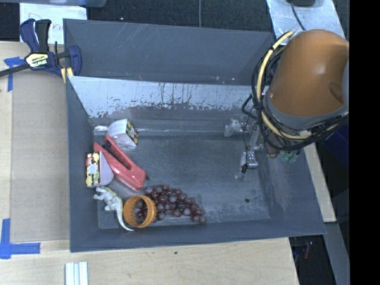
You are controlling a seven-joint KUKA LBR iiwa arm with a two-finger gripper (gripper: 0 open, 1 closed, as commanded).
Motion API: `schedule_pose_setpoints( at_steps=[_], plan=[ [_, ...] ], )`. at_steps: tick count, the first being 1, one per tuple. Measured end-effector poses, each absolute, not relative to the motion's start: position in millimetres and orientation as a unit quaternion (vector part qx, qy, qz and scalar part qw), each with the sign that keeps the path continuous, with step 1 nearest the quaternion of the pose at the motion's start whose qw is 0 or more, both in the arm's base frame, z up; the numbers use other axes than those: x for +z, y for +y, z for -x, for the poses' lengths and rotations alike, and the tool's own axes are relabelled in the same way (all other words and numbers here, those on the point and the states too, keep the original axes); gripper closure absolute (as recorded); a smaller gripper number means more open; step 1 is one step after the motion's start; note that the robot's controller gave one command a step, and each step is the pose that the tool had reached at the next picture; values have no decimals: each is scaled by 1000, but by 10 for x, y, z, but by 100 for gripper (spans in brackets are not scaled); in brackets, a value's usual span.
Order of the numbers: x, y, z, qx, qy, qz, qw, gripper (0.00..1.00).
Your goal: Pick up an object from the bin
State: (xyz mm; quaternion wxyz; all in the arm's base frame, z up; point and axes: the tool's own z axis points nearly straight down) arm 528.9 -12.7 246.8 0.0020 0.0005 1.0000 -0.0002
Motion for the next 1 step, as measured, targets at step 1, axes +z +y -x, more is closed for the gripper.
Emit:
schedule_pose_setpoints(
  at_steps=[1],
  plan=[
    [2282, 111, -5078, 0, 1000, -16, 2, 0]
  ],
)
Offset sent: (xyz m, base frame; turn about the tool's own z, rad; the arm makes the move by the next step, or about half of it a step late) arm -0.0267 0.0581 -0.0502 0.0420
